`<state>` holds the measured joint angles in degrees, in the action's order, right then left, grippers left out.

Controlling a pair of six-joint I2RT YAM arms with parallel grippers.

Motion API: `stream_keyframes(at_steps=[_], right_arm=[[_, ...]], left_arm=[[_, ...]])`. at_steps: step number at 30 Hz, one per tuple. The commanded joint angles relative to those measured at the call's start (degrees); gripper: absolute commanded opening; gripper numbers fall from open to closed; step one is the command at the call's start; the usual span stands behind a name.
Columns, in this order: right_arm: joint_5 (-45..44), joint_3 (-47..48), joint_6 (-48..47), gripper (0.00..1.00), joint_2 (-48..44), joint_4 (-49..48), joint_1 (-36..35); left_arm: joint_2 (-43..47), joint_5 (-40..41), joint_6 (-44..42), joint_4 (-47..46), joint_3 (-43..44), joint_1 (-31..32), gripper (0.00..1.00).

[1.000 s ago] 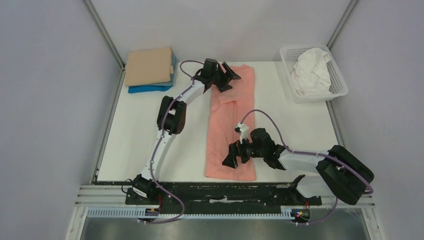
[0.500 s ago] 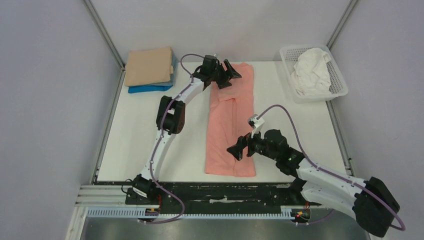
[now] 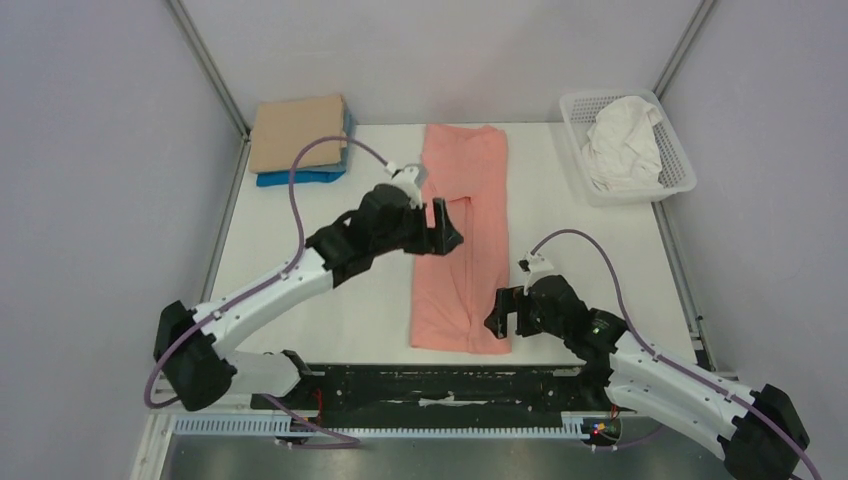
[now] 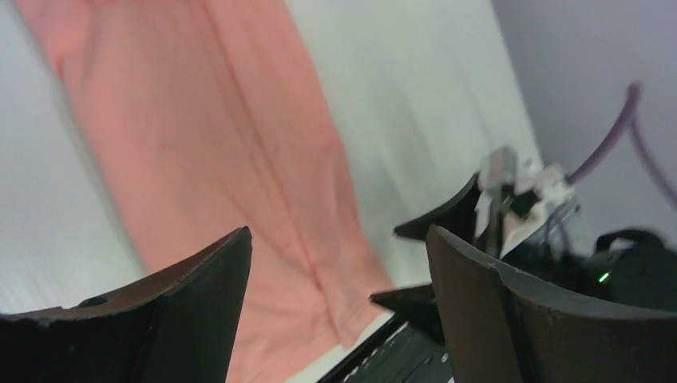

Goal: Fold and stack the t-shirts
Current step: Rotate the tshirt 90 degrees, then grab the bottom of the folded rectangular tshirt with both arms

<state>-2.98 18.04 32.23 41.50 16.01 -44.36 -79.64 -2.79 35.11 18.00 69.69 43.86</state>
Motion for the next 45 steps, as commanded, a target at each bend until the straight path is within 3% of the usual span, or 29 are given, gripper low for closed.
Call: stream_keyframes(at_steps=[1, 6, 10, 12, 15, 19, 25, 26, 27, 28, 29, 35, 40, 45], right_arm=[[8.5, -1.9, 1.4, 0.99, -0.6, 7.0, 0.0], [12.5, -3.8, 1.7, 0.85, -1.3, 5.7, 0.0], [12.7, -5.7, 3.2, 0.64, -0.8, 4.3, 0.0], [13.1, -6.2, 3.4, 0.54, -0.9, 4.5, 0.0], [13.8, -7.5, 4.5, 0.48, -1.7, 4.4, 0.0], [15.8, -9.1, 5.2, 0.36, -2.5, 4.4, 0.0], [16.0, -10.5, 5.4, 0.18, -2.6, 4.4, 0.0], [16.0, -10.7, 5.4, 0.16, -2.6, 4.4, 0.0], [16.2, -11.0, 5.3, 0.11, -2.6, 4.4, 0.0], [16.6, -11.1, 5.2, 0.06, -2.8, 4.4, 0.0], [16.9, -11.3, 5.1, 0.0, -3.1, 4.3, 0.0], [22.9, -13.6, 6.5, 0.0, -9.1, 1.4, -0.1], [19.5, -12.1, 7.3, 0.0, -11.9, 1.0, -0.1], [14.4, -10.2, 8.4, 0.0, -12.6, -6.1, 0.0]], left_arm=[[8.0, 9.4, 5.0, 0.2, -20.9, 4.9, 0.86], [17.3, 8.9, 13.7, 0.2, -33.9, 10.6, 0.85], [22.1, 7.0, 16.3, -0.3, -40.4, 13.1, 0.81], [23.0, 4.0, 17.8, -2.1, -43.5, 14.2, 0.78], [22.5, -0.3, 19.6, -7.5, -47.5, 15.7, 0.72], [20.0, 0.9, 20.2, -9.8, -49.1, 16.3, 0.66], [15.0, 4.3, 21.4, -14.2, -50.9, 16.3, 0.39], [14.3, 4.7, 21.4, -14.3, -50.7, 16.3, 0.31], [13.8, 4.8, 21.4, -14.1, -50.6, 16.3, 0.13], [13.6, 4.8, 21.5, -13.6, -50.5, 16.3, 0.03], [13.6, 4.4, 21.8, -12.8, -50.5, 16.3, 0.02], [21.4, 1.4, 22.4, -12.5, -53.5, 17.6, 0.02], [24.4, 0.7, 21.2, -16.8, -54.1, 17.6, 0.02], [22.8, 3.4, 19.9, -21.4, -50.5, 17.6, 0.02]])
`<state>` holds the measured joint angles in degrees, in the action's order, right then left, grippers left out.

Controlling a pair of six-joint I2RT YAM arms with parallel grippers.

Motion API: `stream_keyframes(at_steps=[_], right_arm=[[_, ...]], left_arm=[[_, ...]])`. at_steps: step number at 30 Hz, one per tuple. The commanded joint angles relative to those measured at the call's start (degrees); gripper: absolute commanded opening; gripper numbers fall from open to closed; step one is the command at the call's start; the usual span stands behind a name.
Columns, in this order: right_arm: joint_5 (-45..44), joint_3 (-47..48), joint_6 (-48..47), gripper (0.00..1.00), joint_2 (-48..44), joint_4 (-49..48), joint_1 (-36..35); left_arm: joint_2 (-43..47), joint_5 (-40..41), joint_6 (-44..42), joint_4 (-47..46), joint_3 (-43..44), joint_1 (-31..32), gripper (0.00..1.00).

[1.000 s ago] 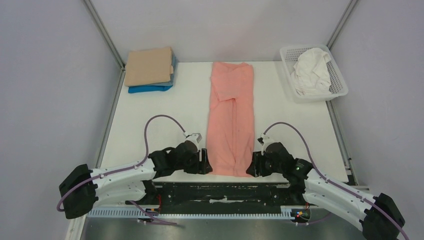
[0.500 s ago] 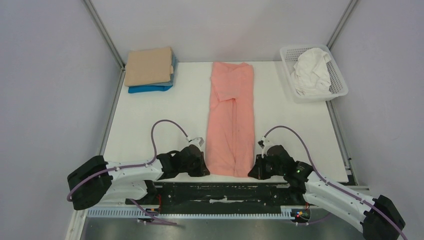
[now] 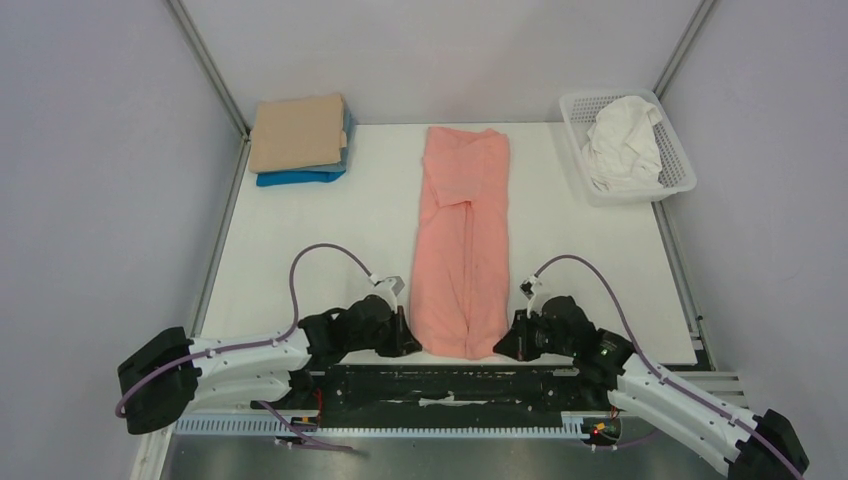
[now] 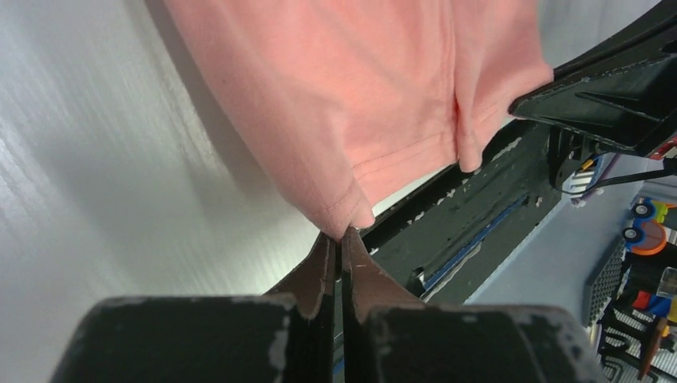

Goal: Fold and stack the t-shirts
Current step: Grab the bottom of the folded rectangular tshirt with both arms, then fold the folded rectangular tshirt in 1/3 of the way

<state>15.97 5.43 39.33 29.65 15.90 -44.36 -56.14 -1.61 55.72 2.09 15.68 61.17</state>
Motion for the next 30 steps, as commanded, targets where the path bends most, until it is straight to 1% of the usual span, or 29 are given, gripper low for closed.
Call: stream_keyframes(at_steps=[1, 5, 8, 13, 15, 17, 19, 23, 27, 29, 30], right_arm=[[-5.6, 3.3, 1.3, 0.0, -0.5, -7.2, -0.1], [-12.1, 7.4, 0.3, 0.0, 3.1, -9.6, 0.0], [-15.6, 10.1, 0.2, 0.0, 7.8, -13.1, 0.0], [-28.4, 17.0, 0.4, 0.0, 17.0, -13.9, 0.7], [-31.9, 19.1, -0.5, 0.0, 19.4, -15.2, 1.6], [-33.4, 21.1, -1.7, 0.0, 22.2, -16.2, 3.8], [-32.7, 22.8, -3.2, 0.0, 24.9, -18.4, 6.3], [-27.5, 26.4, -6.2, 0.0, 30.2, -21.8, 11.9], [-21.4, 30.3, -10.0, 0.0, 36.7, -25.3, 16.6], [-18.8, 32.2, -11.8, 0.0, 40.3, -27.6, 18.3], [-17.8, 33.5, -12.4, 0.0, 42.2, -28.3, 19.0]], left_arm=[[-1.2, 4.5, -1.5, -3.7, 5.2, 0.2, 0.02], [-2.5, 14.9, -4.6, 5.0, 13.4, -0.5, 0.02], [-3.2, 18.9, -7.1, 5.3, 17.2, -2.5, 0.02], [-8.3, 16.3, -11.6, 2.8, 23.0, -9.6, 0.02], [-11.5, 13.8, -12.8, 0.8, 25.0, -12.5, 0.02], [-14.8, 11.3, -14.1, -1.0, 27.3, -15.1, 0.02], [-18.3, 8.9, -15.0, -1.6, 30.1, -18.0, 0.02], [-26.9, 3.6, -17.2, -4.5, 36.5, -22.9, 0.02], [-35.0, 1.9, -18.9, -2.4, 44.5, -26.8, 0.02], [-38.4, -0.7, -20.0, -2.4, 48.1, -28.2, 0.02], [-40.1, -1.4, -20.4, -0.4, 50.0, -28.6, 0.02]])
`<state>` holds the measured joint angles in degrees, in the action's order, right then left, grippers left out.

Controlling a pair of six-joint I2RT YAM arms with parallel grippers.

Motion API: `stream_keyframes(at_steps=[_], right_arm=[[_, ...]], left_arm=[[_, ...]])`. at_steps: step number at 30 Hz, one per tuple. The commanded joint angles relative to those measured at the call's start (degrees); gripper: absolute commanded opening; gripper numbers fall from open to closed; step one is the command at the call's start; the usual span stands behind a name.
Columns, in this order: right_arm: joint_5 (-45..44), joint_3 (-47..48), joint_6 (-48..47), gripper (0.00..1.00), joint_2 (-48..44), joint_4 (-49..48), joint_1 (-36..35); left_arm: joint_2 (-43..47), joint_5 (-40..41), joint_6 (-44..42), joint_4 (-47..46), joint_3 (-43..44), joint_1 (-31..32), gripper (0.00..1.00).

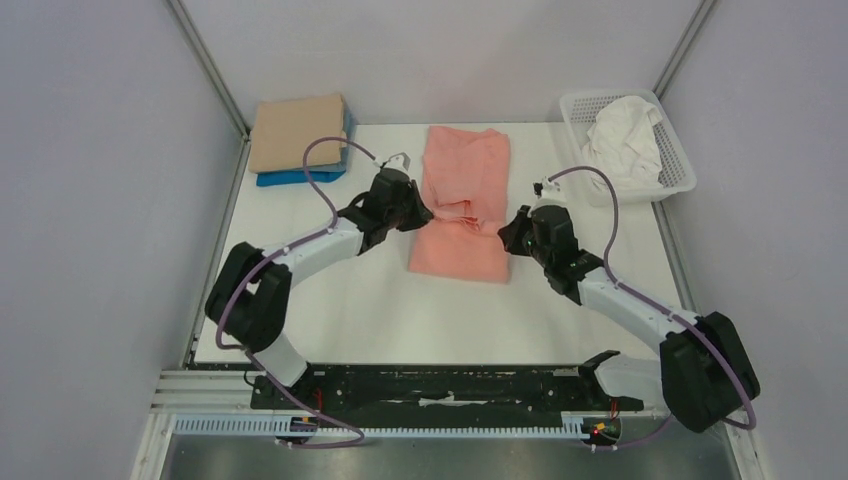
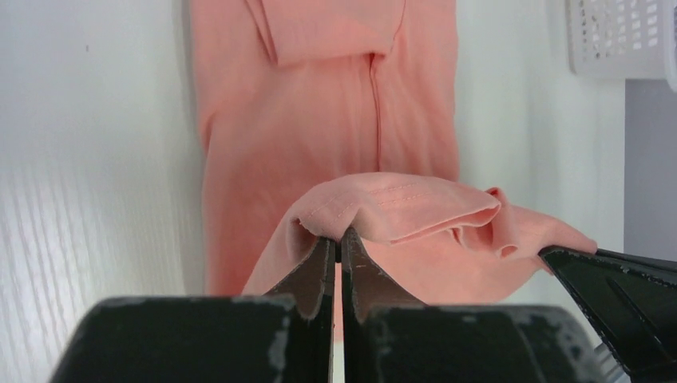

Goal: Fold and stack the t-shirts
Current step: Fold the folded rectangular tshirt in 1/3 of the way

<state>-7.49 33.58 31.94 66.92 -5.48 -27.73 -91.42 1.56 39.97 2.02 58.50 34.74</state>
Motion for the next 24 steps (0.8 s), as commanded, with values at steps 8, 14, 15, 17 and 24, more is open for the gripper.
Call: stream_keyframes(at_steps=[8, 14, 15, 17, 24], right_arm=[[9.8, 12.4, -7.0, 0.0, 16.6, -8.7, 6.5], [11.5, 14.9, -6.4, 0.03, 23.1, -9.9, 8.8], [11.4, 15.2, -6.5, 0.04, 24.4, -10.3, 9.2], [9.9, 16.5, -6.5, 0.09, 27.1, -11.0, 9.9], [8.6, 21.8, -7.9, 0.65, 31.4, -9.0, 11.1]], left_arm=[[-16.1, -5.9, -5.9, 4.5, 17.3, -6.0, 0.02], [-22.6, -10.1, -4.8, 5.5, 21.1, -8.0, 0.02], [-23.3, -9.7, -4.4, 5.6, 21.4, -8.2, 0.02], [-24.6, -8.4, -4.1, 5.9, 22.0, -8.7, 0.03], [-25.8, -7.2, -3.7, 9.4, 27.5, -9.4, 0.78]])
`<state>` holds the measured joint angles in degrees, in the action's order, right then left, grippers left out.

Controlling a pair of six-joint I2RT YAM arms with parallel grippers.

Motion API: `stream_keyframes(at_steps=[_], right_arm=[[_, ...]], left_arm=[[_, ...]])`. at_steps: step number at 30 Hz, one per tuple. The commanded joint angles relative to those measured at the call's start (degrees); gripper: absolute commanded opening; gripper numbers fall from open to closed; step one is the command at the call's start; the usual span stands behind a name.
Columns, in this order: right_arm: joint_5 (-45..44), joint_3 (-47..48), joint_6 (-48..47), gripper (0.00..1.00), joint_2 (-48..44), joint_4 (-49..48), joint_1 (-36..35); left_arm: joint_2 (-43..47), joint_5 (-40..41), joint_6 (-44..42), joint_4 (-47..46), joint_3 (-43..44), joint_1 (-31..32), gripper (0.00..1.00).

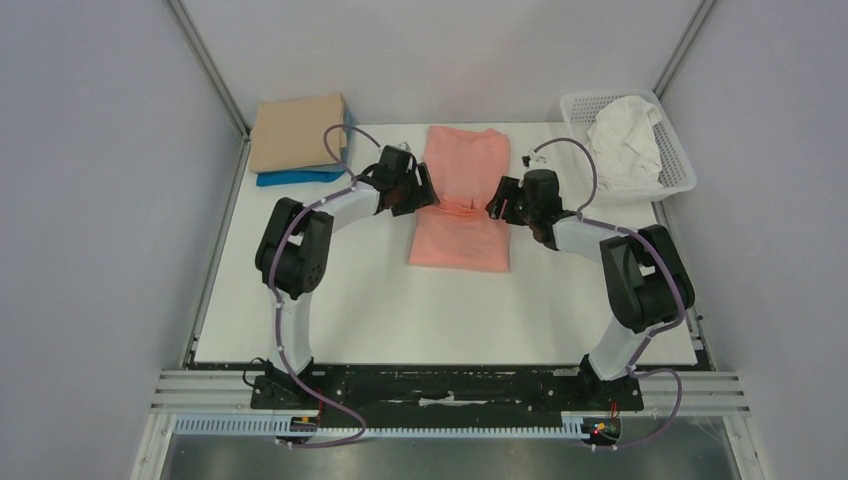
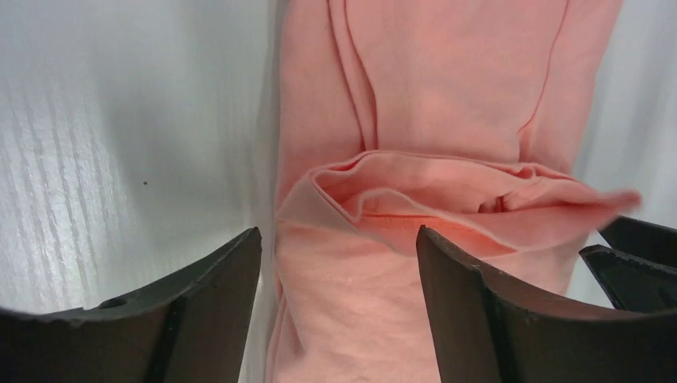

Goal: Fold and stack the t-shirts
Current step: Fold the folded rectangular tshirt in 1/3 of the way, then grab one side of the 2/3 rectangular tshirt with both arms

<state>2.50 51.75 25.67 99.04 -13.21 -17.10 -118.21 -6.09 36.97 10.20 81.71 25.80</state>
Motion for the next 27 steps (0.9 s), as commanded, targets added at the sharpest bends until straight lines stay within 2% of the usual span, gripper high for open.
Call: stream_keyframes(at_steps=[1, 2, 3, 8, 12, 15, 19, 22, 27], right_arm=[[-1.9, 3.2, -2.1, 0.81, -1.8, -1.0, 0.5], [-2.1, 2.0, -2.4, 0.95, -3.0, -0.7, 0.5], [-3.6, 0.8, -2.5, 0.98, -4.7, -0.7, 0.6], [-2.7, -10.1, -2.4, 0.98, -14.1, -1.6, 0.5], [4.9, -19.9, 1.0, 0.98, -20.5, -2.8, 0.4], [7.5, -25.5, 3.6, 0.98, -23.7, -3.4, 0.4], [7.6, -28.9, 6.4, 0.98, -24.5, -4.6, 0.4], [10.0, -29.8, 7.5, 0.9, -23.3, -5.7, 0.4], [12.4, -32.5, 9.9, 0.68, -21.6, -9.8, 0.4]], left_arm=[[2.1, 0.3, -0.8, 1.2, 3.9, -0.5, 0.79], [3.2, 0.3, -0.8, 1.0, 2.6, -0.6, 0.79], [4.8, 0.1, -0.6, 0.9, 1.0, -0.6, 0.8], [14.1, -0.7, 0.3, -1.5, -12.2, -0.2, 0.82], [21.3, -1.9, 1.8, -4.4, -23.7, 0.5, 0.82], [23.5, -3.4, 2.9, -7.1, -29.6, 1.0, 0.83], [21.4, -2.5, 4.6, -8.1, -31.4, 1.1, 0.79], [19.1, -5.2, 5.5, -9.5, -31.8, 1.1, 0.67], [18.0, -6.8, 6.9, -12.5, -34.8, 1.7, 0.54]])
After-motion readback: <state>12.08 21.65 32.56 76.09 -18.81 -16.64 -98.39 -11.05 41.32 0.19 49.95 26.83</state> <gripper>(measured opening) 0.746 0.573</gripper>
